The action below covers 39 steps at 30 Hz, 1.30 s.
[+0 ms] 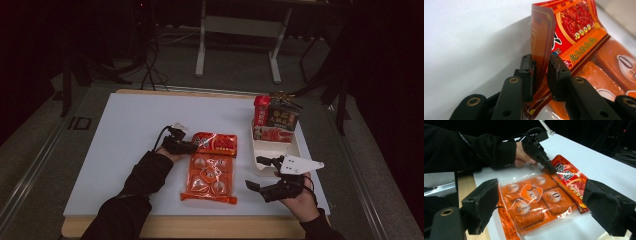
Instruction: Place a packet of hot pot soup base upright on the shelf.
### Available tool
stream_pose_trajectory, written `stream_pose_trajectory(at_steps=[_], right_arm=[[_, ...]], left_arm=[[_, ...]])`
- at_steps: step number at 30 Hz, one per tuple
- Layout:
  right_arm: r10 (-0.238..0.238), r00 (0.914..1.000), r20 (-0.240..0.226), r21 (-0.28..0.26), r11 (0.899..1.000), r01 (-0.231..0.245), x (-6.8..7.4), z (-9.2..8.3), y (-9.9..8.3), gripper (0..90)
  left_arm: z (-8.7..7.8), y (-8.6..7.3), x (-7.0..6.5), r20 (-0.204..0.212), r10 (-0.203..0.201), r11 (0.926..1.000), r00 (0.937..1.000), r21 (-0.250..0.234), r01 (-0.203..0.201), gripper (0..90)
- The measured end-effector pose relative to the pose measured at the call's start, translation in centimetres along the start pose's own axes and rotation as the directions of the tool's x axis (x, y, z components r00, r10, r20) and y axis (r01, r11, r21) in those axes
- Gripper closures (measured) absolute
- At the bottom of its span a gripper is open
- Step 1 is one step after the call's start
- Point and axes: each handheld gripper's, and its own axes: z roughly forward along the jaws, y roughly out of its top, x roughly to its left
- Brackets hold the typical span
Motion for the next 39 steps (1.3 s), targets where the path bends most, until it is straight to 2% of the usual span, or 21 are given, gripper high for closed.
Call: stream_pose_trajectory(at_steps=[2,6,8,12,14,19,25,27,39], right_arm=[[0.001,1.0,0.0,0.002,1.0,-0.001,0.0,0.0,0.0,13.5],[0.0,1.0,0.003,0.004,1.0,0.0,0.0,0.1,0.0,13.5],[0.0,1.0,0.002,0.002,1.0,0.0,0.0,0.1,0.0,13.5],[0.003,0.9999,0.01,0.002,1.0,-0.003,-0.1,0.0,0.0,13.5],[0.003,0.9999,0.013,0.003,1.0,-0.004,-0.1,0.0,0.0,13.4],[0.01,0.9997,0.021,0.006,1.0,-0.01,-0.1,0.1,0.0,13.5],[0.027,0.999,0.036,0.004,1.0,-0.027,-0.4,0.1,-0.1,13.2],[0.035,0.9984,0.044,-0.005,0.999,-0.034,-0.6,-0.1,-0.1,12.9],[0.054,0.9967,0.06,-0.01,0.999,-0.054,-0.9,0.0,-0.2,10.7]], left_arm=[[-0.1,0.1,-0.3,-0.031,0.016,0.9999,0.9994,0.003,-0.016,87.9],[-0.3,0.2,-1.1,-0.083,0.06,0.9981,0.9947,-0.005,-0.061,89.1],[-0.4,0.2,-1.2,-0.088,0.05,0.9986,0.9949,-0.011,-0.051,89.1],[-1.0,0.3,-1.3,-0.081,0.047,0.9982,0.9956,-0.033,-0.05,89.2],[-1.6,0.3,-1.6,-0.091,0.065,0.9966,0.9937,-0.046,-0.069,89.2],[-2.3,0.4,-1.8,-0.088,0.066,0.9946,0.9939,-0.074,-0.073,89.3],[-3.9,0.7,-2.5,-0.082,0.079,0.988,0.9935,-0.127,-0.089,89.3],[-4.8,0.9,-2.8,-0.072,0.087,0.9831,0.9936,-0.155,-0.098,89.3],[-7.4,1.1,-4.3,-0.058,0.117,0.9708,0.9914,-0.204,-0.127,89.3]])
